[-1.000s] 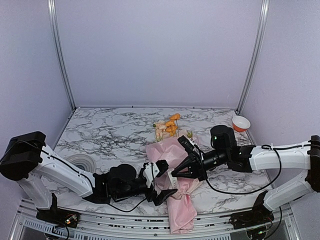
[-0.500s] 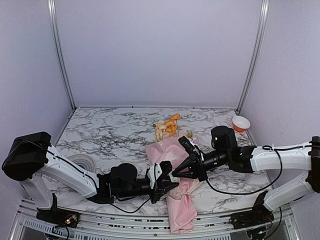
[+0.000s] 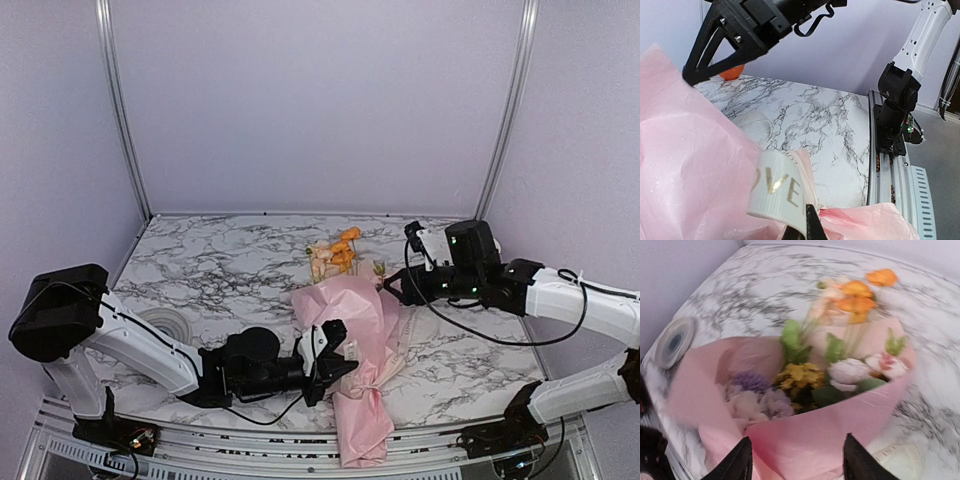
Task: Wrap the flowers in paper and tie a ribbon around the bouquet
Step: Pass from the right arm to the left, then pass from the left arm to the right
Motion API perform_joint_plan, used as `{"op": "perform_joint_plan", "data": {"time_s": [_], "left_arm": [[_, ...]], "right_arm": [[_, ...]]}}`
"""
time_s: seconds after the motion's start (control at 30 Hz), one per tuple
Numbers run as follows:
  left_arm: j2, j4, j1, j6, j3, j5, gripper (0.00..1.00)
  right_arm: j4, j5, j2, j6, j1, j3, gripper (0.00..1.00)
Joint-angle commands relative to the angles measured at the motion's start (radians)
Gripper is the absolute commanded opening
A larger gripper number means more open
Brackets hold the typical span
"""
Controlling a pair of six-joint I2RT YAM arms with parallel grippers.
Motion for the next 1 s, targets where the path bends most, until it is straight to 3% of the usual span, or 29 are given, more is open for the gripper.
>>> {"op": "perform_joint_plan", "data": {"time_s": [0.0,0.17,0.43,0.53,0.67,0.87,0.97], "left_arm": [[0.025,-0.023,-0.006,0.001,0.062,-0.01,0.0],[0.023,-0.029,-0.012,0.012,0.06,-0.015,0.0],[0.019,-0.043,-0.025,0.031,0.062,-0.023,0.0],[0.02,-0.049,-0.035,0.045,0.061,-0.03,0.0],[0.021,-0.063,-0.051,0.073,0.066,-0.032,0.0],[0.006,-0.064,-0.053,0.075,0.057,-0.041,0.0],[0.006,-0.064,-0.055,0.078,0.057,-0.039,0.0]], "right_arm": [[-0.249,0.446,-0.014,0.106,-0.126,-0.002,0.67],[-0.216,0.314,0.058,0.13,-0.224,-0.074,0.71],[-0.194,0.307,0.203,0.12,-0.23,-0.108,0.61],[-0.171,0.291,0.204,0.12,-0.246,-0.126,0.45],[-0.128,0.187,0.19,0.109,-0.309,-0.153,0.01],[-0.15,0.111,0.103,0.084,-0.374,-0.139,0.0],[-0.186,-0.014,-0.002,0.021,-0.372,-0.095,0.0]]}}
